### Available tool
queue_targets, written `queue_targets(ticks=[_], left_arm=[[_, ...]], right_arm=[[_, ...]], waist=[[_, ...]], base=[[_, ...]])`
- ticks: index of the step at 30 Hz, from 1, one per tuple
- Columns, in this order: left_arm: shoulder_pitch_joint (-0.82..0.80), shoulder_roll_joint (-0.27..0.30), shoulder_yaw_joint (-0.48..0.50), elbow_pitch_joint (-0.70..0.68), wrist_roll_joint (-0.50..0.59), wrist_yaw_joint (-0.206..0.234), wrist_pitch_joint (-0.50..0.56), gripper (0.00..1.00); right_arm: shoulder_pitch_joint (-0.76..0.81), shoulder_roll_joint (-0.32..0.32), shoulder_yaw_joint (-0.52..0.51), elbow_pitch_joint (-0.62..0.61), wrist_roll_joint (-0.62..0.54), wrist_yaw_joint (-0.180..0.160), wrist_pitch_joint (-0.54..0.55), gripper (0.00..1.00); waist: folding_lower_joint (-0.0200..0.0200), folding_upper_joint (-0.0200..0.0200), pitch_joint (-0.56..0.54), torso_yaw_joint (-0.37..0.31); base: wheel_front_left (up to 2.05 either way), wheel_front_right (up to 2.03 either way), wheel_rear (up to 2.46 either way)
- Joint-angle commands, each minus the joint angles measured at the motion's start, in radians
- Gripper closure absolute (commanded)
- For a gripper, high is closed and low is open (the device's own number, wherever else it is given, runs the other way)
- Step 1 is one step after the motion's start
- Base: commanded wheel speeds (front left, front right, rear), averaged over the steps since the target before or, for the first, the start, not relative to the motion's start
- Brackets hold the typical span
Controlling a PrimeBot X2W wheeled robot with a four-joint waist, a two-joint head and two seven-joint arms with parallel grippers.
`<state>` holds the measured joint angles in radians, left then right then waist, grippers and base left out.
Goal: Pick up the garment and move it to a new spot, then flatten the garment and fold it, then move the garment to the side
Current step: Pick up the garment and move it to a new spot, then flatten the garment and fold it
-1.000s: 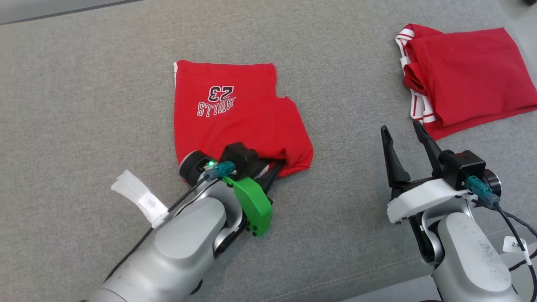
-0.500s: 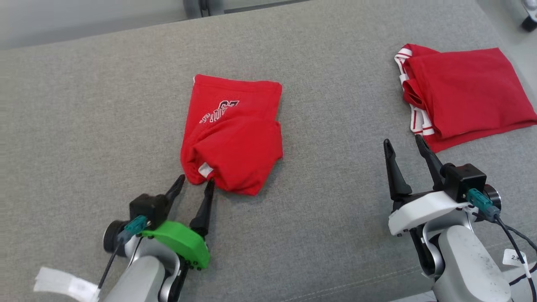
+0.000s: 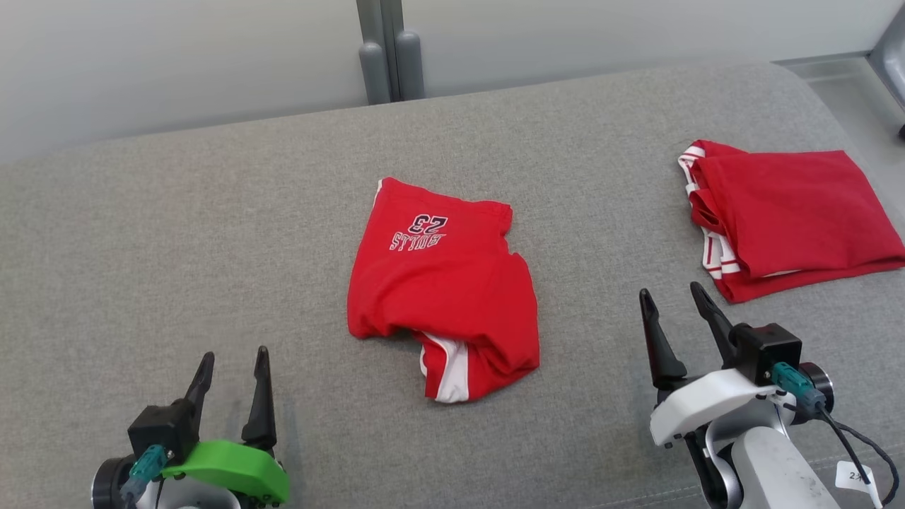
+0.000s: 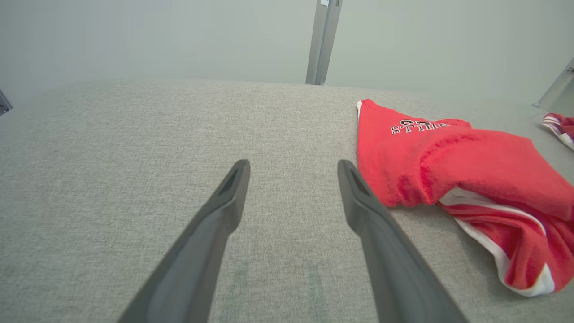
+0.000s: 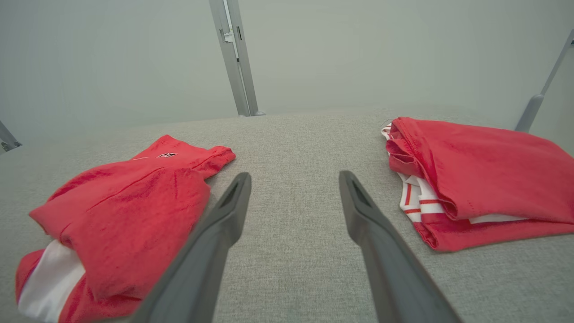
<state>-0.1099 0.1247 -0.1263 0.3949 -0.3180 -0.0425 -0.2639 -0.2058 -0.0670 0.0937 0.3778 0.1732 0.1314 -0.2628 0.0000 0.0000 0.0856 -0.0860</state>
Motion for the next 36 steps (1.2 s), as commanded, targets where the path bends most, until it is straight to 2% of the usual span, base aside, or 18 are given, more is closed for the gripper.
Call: queue_targets(ticks=[1,8,16,27,36], left_arm=[[0.023,-0.005,0.021,-0.006,0.014,-0.006,0.0,0.0],[0.078,-0.038,0.106,-0.031,0.076,-0.035,0.0,0.0],[0.09,-0.064,0.135,-0.037,0.112,-0.061,0.0,0.0],[0.038,-0.073,0.082,-0.028,0.094,-0.079,0.0,0.0],[-0.001,-0.073,0.006,-0.037,0.04,-0.059,0.0,0.0]], right_arm=[[0.015,0.002,0.001,0.003,-0.005,-0.002,-0.002,0.0],[0.046,0.004,0.0,0.0,-0.009,-0.002,-0.002,0.0],[0.055,0.003,0.02,0.007,-0.008,-0.002,-0.002,0.0],[-0.048,-0.004,0.13,0.032,0.021,-0.002,-0.002,0.0],[-0.28,-0.056,0.176,0.203,0.039,-0.002,-0.002,0.0]], waist=[[0.0,0.0,-0.051,0.016],[0.0,0.0,-0.075,0.022],[0.0,0.0,-0.068,0.051],[0.0,0.0,0.006,0.167],[0.0,0.0,0.087,0.299]], base=[[0.0,0.0,0.0],[0.0,0.0,0.0],[0.0,0.0,0.0],[0.0,0.0,0.0],[0.0,0.0,0.0]])
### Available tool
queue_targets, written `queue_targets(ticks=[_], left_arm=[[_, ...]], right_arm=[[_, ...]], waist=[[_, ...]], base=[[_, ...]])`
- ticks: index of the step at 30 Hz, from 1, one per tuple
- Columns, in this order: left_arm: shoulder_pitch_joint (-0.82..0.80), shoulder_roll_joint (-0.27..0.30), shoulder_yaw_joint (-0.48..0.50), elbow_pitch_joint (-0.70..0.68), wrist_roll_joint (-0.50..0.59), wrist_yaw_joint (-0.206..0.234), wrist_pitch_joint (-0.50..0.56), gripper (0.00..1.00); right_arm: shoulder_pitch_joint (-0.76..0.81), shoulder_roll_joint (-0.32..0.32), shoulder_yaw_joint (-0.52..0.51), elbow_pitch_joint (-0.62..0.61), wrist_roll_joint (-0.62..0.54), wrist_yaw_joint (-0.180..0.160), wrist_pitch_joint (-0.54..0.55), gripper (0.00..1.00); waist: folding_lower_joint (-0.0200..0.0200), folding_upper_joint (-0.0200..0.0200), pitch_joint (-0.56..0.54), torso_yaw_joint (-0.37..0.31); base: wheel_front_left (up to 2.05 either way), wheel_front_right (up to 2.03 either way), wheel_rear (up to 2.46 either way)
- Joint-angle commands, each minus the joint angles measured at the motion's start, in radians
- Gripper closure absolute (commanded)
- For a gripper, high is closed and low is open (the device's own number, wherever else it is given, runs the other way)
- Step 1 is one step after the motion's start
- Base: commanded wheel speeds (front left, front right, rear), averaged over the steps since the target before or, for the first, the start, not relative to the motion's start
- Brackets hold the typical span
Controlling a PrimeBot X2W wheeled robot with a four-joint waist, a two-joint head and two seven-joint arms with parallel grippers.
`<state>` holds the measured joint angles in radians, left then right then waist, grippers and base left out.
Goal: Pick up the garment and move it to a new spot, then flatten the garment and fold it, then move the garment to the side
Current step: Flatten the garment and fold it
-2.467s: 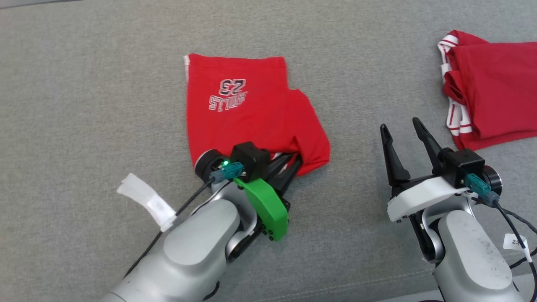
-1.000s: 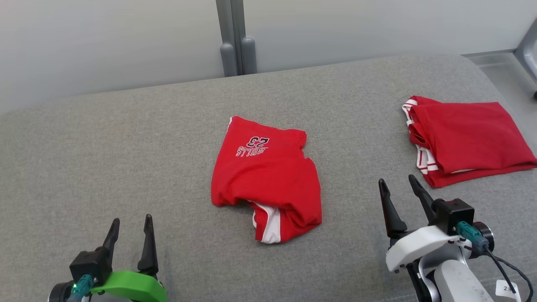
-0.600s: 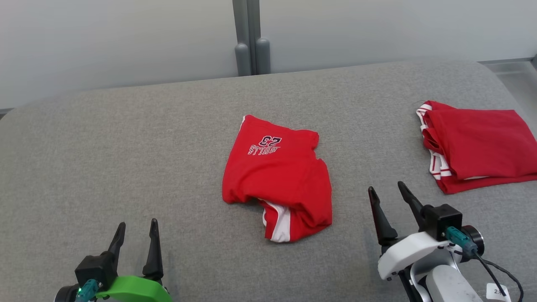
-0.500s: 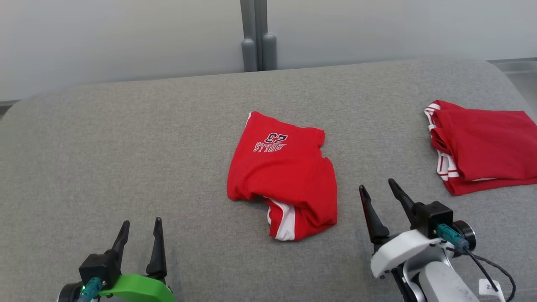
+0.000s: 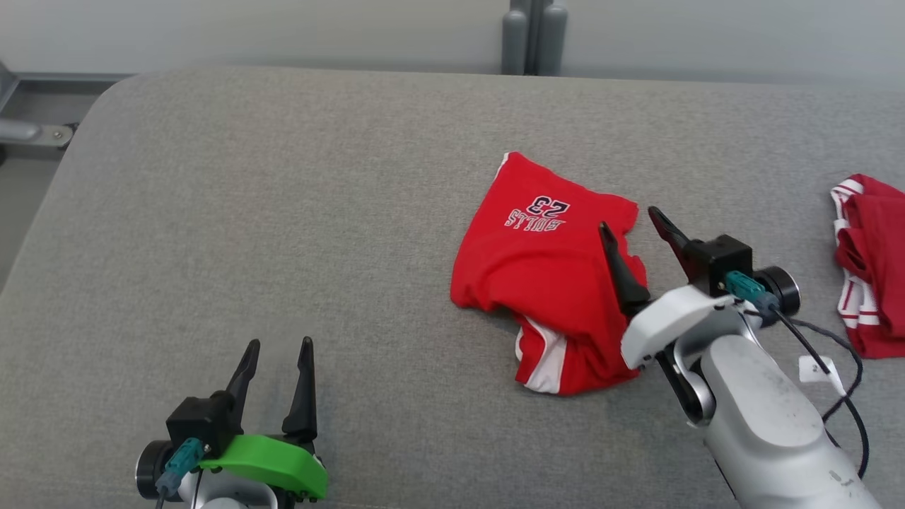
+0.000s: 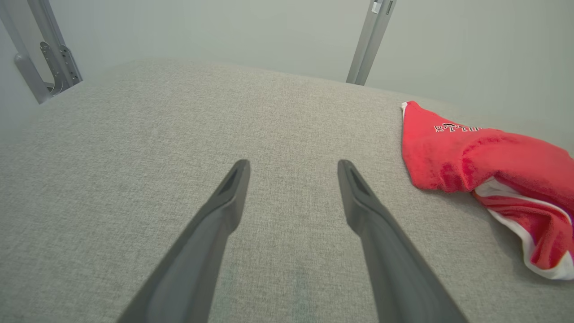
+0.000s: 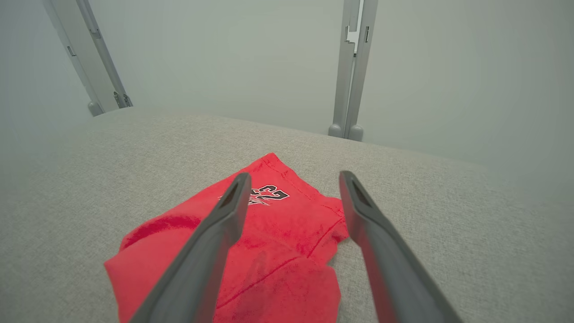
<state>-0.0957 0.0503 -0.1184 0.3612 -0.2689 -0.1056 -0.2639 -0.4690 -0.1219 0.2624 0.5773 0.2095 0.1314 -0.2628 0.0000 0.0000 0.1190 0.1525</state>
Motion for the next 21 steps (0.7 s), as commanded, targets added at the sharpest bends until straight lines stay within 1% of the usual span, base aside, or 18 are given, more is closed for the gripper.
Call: queue_targets(ticks=[1,8,14,18,19,20,21], left_arm=[[-0.017,0.001,-0.009,-0.004,-0.014,0.007,0.0,0.0],[-0.03,0.001,-0.042,-0.01,-0.056,0.026,0.0,0.0],[-0.036,0.001,-0.055,-0.021,-0.074,0.036,0.0,0.0],[-0.043,0.001,-0.063,-0.026,-0.083,0.042,0.0,0.0],[-0.045,0.001,-0.064,-0.028,-0.085,0.043,0.0,0.0],[-0.047,0.001,-0.067,-0.029,-0.089,0.044,0.0,0.0],[-0.048,0.001,-0.07,-0.031,-0.092,0.045,0.0,0.0]], right_arm=[[-0.04,-0.003,0.029,0.02,0.007,-0.002,-0.001,0.0],[-0.146,-0.026,0.187,0.102,0.06,-0.002,0.06,0.0],[-0.183,-0.069,0.291,0.144,0.082,-0.002,0.139,0.0],[-0.209,-0.096,0.356,0.163,0.103,-0.002,0.217,0.01],[-0.215,-0.102,0.366,0.165,0.112,-0.002,0.233,0.2],[-0.222,-0.108,0.378,0.165,0.116,-0.002,0.246,0.55],[-0.227,-0.113,0.387,0.164,0.123,-0.002,0.255,0.82]], waist=[[0.0,0.0,0.06,0.071],[0.0,0.0,0.091,0.125],[0.0,0.0,0.1,0.136],[0.0,0.0,0.108,0.136],[0.0,0.0,0.109,0.136],[0.0,0.0,0.111,0.136],[0.0,0.0,0.114,0.136]], base=[[0.0,0.0,0.0],[0.0,0.0,0.0],[0.0,0.0,0.0],[0.0,0.0,0.0],[0.0,0.0,0.0],[0.0,0.0,0.0],[0.0,0.0,0.0]])
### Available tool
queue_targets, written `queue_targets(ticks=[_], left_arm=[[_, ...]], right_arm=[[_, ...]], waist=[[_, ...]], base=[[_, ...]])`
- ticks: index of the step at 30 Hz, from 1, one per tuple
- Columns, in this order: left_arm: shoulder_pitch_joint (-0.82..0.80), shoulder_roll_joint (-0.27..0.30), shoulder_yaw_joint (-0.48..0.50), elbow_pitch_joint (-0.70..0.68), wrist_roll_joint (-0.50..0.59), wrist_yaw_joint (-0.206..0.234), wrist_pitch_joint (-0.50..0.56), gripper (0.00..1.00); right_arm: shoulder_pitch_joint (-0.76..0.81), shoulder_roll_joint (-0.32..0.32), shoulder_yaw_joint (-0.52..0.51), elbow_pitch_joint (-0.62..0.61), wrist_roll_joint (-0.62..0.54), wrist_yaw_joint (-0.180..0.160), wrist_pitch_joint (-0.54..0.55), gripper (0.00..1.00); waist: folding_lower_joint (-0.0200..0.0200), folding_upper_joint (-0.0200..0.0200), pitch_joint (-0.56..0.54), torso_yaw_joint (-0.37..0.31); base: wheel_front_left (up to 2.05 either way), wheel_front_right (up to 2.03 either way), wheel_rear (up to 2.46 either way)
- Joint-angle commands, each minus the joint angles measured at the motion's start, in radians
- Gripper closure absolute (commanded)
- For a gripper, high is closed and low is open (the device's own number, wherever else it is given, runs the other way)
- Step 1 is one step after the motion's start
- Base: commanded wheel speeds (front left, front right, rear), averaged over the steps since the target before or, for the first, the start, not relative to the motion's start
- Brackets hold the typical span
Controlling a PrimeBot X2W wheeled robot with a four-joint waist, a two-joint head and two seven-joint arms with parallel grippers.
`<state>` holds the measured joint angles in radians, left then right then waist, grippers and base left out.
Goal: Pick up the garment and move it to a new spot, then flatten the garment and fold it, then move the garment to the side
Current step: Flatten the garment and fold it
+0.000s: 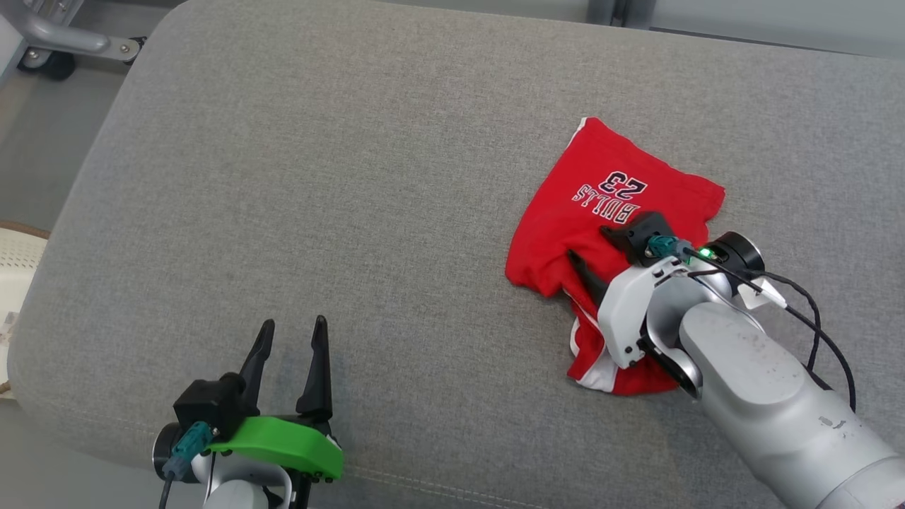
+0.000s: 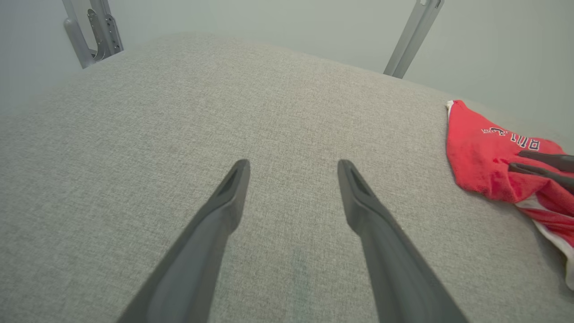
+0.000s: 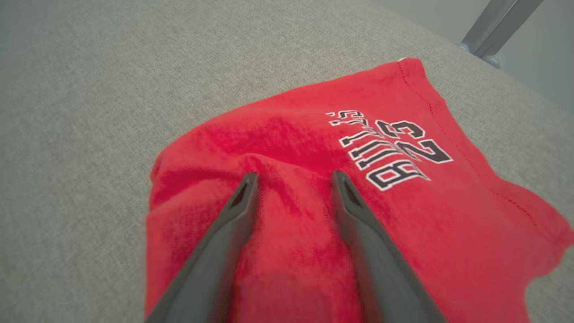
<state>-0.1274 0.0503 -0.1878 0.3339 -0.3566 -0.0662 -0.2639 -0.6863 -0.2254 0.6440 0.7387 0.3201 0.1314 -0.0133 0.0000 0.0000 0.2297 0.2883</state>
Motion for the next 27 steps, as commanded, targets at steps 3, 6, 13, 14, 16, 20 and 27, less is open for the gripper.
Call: queue_targets(ticks=[3,6,13,14,16,20,27], left_arm=[[-0.021,0.001,-0.005,-0.006,-0.01,0.009,0.0,0.0],[-0.021,0.001,-0.009,-0.006,-0.018,0.008,0.0,0.0],[-0.026,0.001,-0.022,-0.01,-0.03,0.01,0.0,0.0],[-0.029,0.001,-0.024,-0.012,-0.031,0.011,0.0,0.0],[-0.034,0.001,-0.035,-0.016,-0.034,0.011,0.0,0.0],[-0.053,0.001,-0.075,-0.024,-0.046,0.01,0.0,0.0],[-0.099,0.001,-0.208,-0.042,-0.098,0.024,0.0,0.0]], right_arm=[[-0.026,-0.025,0.009,-0.011,0.027,-0.002,-0.002,1.0],[-0.032,-0.032,0.004,-0.008,0.033,-0.002,-0.008,1.0],[-0.078,-0.033,-0.028,-0.024,0.038,-0.002,-0.056,1.0],[-0.092,-0.03,-0.035,-0.033,0.033,-0.002,-0.073,1.0],[-0.127,-0.026,-0.056,-0.047,0.025,-0.002,-0.1,1.0],[-0.222,-0.021,-0.096,-0.055,-0.01,-0.002,-0.12,1.0],[-0.372,-0.032,-0.171,0.043,-0.112,-0.002,-0.11,1.0]], waist=[[0.0,0.0,0.008,0.001],[0.0,0.0,0.009,0.002],[0.0,0.0,0.022,0.009],[0.0,0.0,0.025,0.012],[0.0,0.0,0.034,0.02],[0.0,0.0,0.057,0.056],[0.0,0.0,0.107,0.186]], base=[[0.0,0.0,0.0],[0.0,0.0,0.0],[0.0,0.0,0.0],[0.0,0.0,0.0],[0.0,0.0,0.0],[0.0,0.0,0.0],[0.0,0.0,0.0]])
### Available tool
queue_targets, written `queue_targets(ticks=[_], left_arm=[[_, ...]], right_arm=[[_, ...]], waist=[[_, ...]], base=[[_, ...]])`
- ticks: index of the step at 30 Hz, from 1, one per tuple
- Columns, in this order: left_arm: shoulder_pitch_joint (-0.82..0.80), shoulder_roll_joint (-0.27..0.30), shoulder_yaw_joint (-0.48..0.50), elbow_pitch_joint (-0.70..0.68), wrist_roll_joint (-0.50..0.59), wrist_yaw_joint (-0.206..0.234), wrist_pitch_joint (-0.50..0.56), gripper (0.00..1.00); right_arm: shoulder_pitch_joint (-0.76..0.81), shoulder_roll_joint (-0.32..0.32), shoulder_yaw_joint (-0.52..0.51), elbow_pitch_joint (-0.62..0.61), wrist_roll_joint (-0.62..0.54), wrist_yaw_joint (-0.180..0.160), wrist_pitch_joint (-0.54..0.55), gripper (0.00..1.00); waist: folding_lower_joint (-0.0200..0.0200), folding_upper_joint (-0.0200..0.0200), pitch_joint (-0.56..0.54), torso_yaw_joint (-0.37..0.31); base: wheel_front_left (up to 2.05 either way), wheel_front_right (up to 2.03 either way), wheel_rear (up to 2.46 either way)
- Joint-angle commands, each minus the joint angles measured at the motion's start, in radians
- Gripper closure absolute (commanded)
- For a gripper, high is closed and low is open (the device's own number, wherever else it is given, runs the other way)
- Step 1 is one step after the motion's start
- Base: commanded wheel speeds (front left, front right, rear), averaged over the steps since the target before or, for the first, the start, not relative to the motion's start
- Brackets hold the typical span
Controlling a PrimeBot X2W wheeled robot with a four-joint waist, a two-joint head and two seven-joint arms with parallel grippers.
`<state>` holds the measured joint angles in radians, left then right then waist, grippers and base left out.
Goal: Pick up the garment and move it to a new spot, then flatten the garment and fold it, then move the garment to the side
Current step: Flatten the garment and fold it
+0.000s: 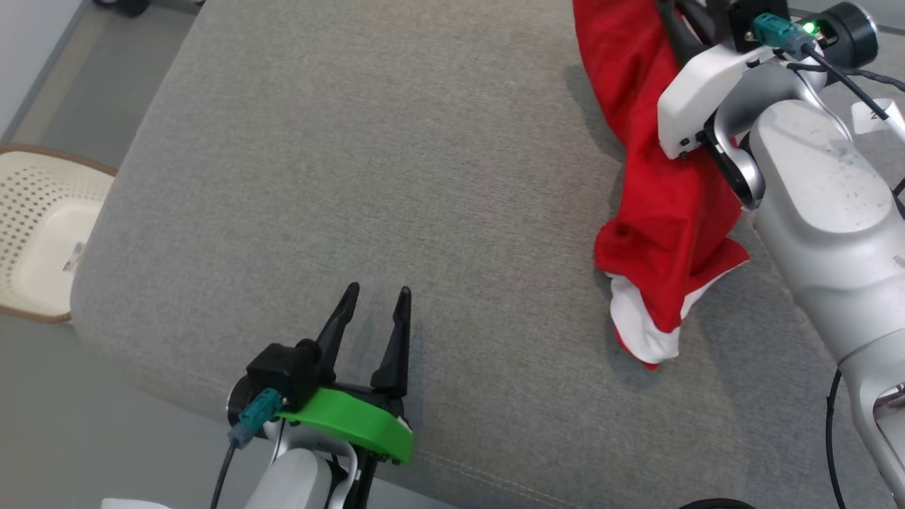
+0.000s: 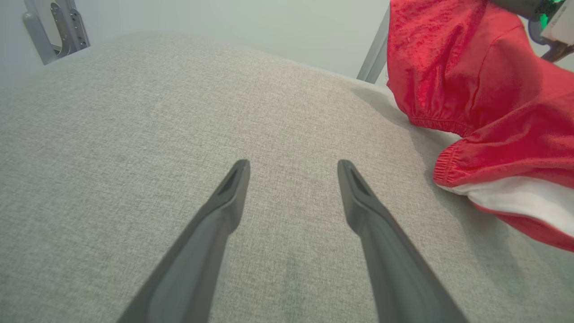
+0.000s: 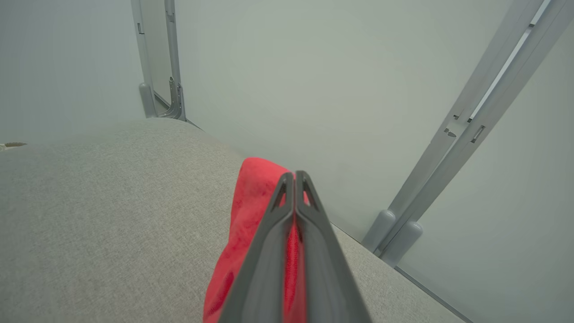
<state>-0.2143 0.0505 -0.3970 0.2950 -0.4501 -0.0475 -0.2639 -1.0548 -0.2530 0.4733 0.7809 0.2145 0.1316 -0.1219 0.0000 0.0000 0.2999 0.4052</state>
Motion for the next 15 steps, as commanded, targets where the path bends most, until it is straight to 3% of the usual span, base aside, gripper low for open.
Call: queue_targets(ticks=[1,4,5,6,10,15], left_arm=[[-0.015,0.001,-0.017,-0.008,-0.013,0.009,0.0,0.0],[-0.023,0.001,-0.059,-0.015,-0.027,0.02,0.0,0.0],[-0.022,0.001,-0.068,-0.016,-0.028,0.024,0.0,0.0],[-0.021,0.001,-0.075,-0.017,-0.031,0.028,0.0,0.0],[-0.003,0.001,-0.07,-0.01,-0.023,0.042,0.0,0.0],[0.01,0.001,-0.021,0.009,0.005,0.039,0.0,0.0]], right_arm=[[-0.018,-0.004,-0.014,0.023,-0.019,-0.002,-0.007,1.0],[-0.043,0.005,-0.047,0.097,-0.047,-0.002,-0.011,1.0],[-0.05,0.008,-0.059,0.122,-0.057,-0.002,-0.013,0.37],[-0.053,0.014,-0.066,0.146,-0.064,-0.002,-0.014,0.0],[-0.052,0.042,-0.077,0.19,-0.073,-0.002,-0.073,0.0],[-0.012,0.056,-0.084,0.177,-0.027,-0.002,-0.128,0.0]], waist=[[0.0,0.0,0.042,0.088],[0.0,0.0,0.053,0.132],[0.0,0.0,0.056,0.14],[0.0,0.0,0.056,0.144],[0.0,0.0,0.046,0.125],[0.0,0.0,0.008,0.037]], base=[[0.0,0.0,0.0],[0.0,0.0,0.0],[0.0,0.0,0.0],[0.0,0.0,0.0],[0.0,0.0,0.0],[0.0,0.0,0.0]])
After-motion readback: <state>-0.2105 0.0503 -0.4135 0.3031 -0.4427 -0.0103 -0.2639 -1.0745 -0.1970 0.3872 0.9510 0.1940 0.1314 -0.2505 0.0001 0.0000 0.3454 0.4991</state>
